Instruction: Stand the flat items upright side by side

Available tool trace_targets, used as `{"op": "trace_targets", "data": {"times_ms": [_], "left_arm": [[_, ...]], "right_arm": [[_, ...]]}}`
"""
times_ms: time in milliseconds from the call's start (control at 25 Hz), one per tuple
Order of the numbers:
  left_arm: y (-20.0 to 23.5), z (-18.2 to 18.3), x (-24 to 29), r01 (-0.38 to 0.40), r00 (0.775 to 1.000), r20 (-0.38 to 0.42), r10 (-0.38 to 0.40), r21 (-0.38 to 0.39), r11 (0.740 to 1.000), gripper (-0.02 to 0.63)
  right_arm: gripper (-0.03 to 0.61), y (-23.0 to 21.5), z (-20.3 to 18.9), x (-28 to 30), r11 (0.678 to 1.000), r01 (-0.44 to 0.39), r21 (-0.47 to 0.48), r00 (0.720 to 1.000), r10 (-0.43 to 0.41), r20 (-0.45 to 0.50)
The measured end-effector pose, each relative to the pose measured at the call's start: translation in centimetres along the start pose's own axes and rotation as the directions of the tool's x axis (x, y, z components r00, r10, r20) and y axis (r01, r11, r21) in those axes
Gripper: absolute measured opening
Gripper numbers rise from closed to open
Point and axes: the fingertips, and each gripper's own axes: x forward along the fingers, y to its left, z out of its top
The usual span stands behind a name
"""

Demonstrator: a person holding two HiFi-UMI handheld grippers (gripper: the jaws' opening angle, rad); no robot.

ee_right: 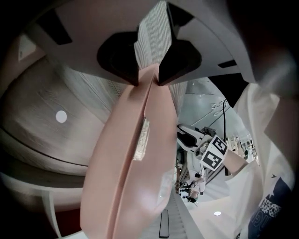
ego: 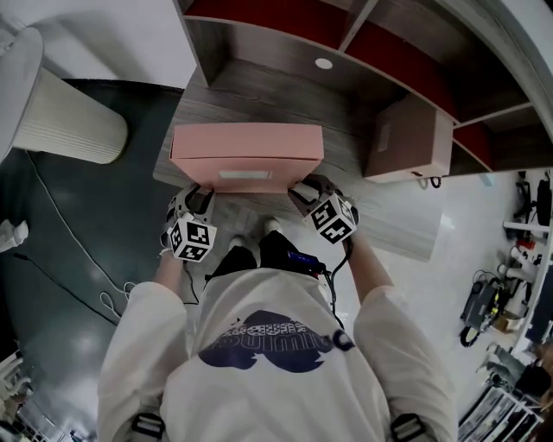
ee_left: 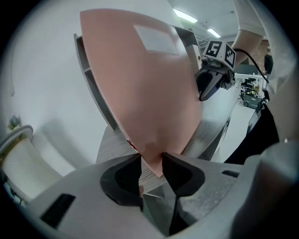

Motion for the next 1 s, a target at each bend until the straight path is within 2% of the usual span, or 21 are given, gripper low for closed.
{"op": "trace_targets", "data": {"times_ms": [480,600,720,840,920,1000], "left_arm": [[0.3,-0.9,-0.3,0.011,0.999,-0.043,-0.010,0.006,1.000,0.135],[0.3,-1.6,-0.8,0.015,0.997,-0.078,-0.017,-0.029,0.999,0.137],[0.1,-2.9,-2.2,0.008,0.983,-0.181,-0.029,-0.116,0.993,0.138],[-1.4,-2.8,-4.6,0.043,0.954,-0.277,-0.110,-0.235,0.971,0.152],[-3.0,-1.4,-6.2,0.094,0.935,-0.293,-0.200,-0.339,0.936,0.173],[-4.6,0.9,-7.8,0.154,0.915,-0.274,-0.295,-0.438,0.886,0.183]], "right_arm": [[0.131,0.0,0.4,0.6,1.000,-0.017,0.022,0.999,0.017,-0.027],[0.184,0.1,0.9,-0.1,0.997,-0.072,0.030,0.997,0.073,-0.025],[0.243,-0.3,1.7,-1.7,0.988,-0.147,0.042,0.988,0.149,-0.050],[0.271,-1.1,2.2,-3.4,0.966,-0.246,0.075,0.962,0.253,-0.105],[0.311,-1.4,2.9,-4.4,0.950,-0.301,0.087,0.941,0.311,-0.132],[0.325,-1.8,4.2,-5.1,0.940,-0.332,0.075,0.932,0.339,-0.126]]}}
